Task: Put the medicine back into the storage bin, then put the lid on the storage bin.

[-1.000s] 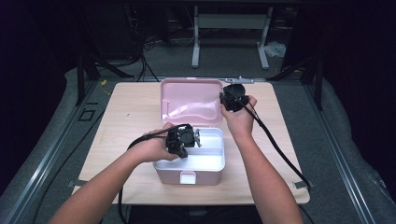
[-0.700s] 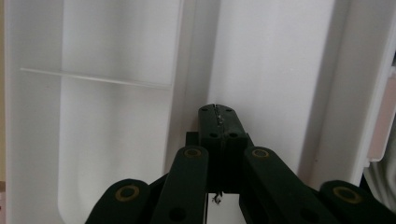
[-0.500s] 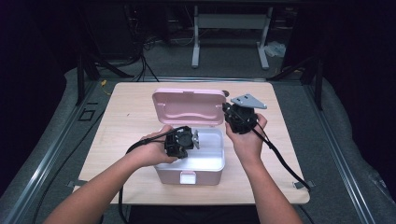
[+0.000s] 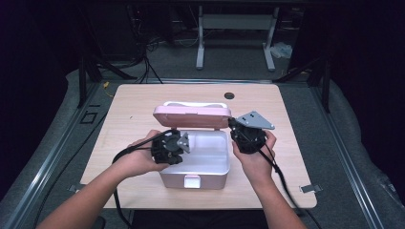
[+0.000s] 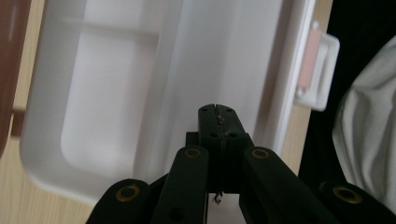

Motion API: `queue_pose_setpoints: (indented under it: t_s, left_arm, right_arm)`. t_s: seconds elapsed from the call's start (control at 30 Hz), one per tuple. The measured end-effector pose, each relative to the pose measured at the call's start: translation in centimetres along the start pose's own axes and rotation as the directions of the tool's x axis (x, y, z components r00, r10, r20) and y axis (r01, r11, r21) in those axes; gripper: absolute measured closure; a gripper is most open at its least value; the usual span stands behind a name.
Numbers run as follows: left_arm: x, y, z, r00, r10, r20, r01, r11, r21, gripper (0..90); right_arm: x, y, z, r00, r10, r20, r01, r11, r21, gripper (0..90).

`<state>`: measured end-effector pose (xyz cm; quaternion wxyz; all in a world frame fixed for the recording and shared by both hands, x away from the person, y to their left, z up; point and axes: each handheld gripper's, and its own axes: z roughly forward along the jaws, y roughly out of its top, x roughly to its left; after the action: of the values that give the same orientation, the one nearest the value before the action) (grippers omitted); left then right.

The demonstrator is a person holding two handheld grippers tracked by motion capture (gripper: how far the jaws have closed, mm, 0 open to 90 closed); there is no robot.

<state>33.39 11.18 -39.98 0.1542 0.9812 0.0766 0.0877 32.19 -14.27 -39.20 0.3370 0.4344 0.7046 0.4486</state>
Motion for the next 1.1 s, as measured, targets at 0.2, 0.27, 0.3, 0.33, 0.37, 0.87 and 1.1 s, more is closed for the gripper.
queue_pose_setpoints:
  t_s: [0.2,0.27,0.3,0.33,0.37,0.87,1.1]
  left_arm:
    - [0.8,-3.0,-0.4,0.9965,-0.084,-0.005,0.084,0.9963,-0.018,90.0]
    - [1.0,-3.7,-0.8,0.9951,-0.099,0.000,0.099,0.9943,-0.039,90.0]
    - [1.1,-4.2,-1.1,0.9935,-0.114,-0.002,0.114,0.9918,-0.058,90.0]
    - [1.3,-4.6,-1.4,0.9921,-0.125,-0.004,0.125,0.9900,-0.065,90.0]
    - [1.5,-5.1,-1.8,0.9903,-0.138,-0.015,0.137,0.9877,-0.076,90.0]
    - [6.3,-7.5,-7.4,0.9547,-0.289,-0.071,0.268,0.9389,-0.216,90.0]
    - [4.9,-4.2,-6.5,0.9791,-0.200,-0.037,0.186,0.9545,-0.233,90.0]
  right_arm:
    - [0.1,-0.9,-0.6,0.9996,0.020,-0.023,-0.020,1.000,-0.007,85.5]
    - [0.2,-1.1,-0.8,0.9994,0.021,-0.029,-0.021,1.000,-0.009,85.3]
    - [0.2,-1.2,-0.8,0.9994,0.019,-0.030,-0.019,1.000,-0.005,85.4]
    - [0.1,-1.3,-0.9,0.9994,0.018,-0.029,-0.018,1.000,-0.005,85.3]
    - [0.1,-1.3,-0.9,0.9990,0.025,-0.037,-0.025,1.000,-0.006,85.3]
    - [0.7,-3.5,-2.3,0.9966,0.024,-0.079,-0.023,1.000,0.019,84.3]
    - [0.4,-5.3,-3.8,0.9888,0.016,-0.148,-0.006,0.998,0.068,80.8]
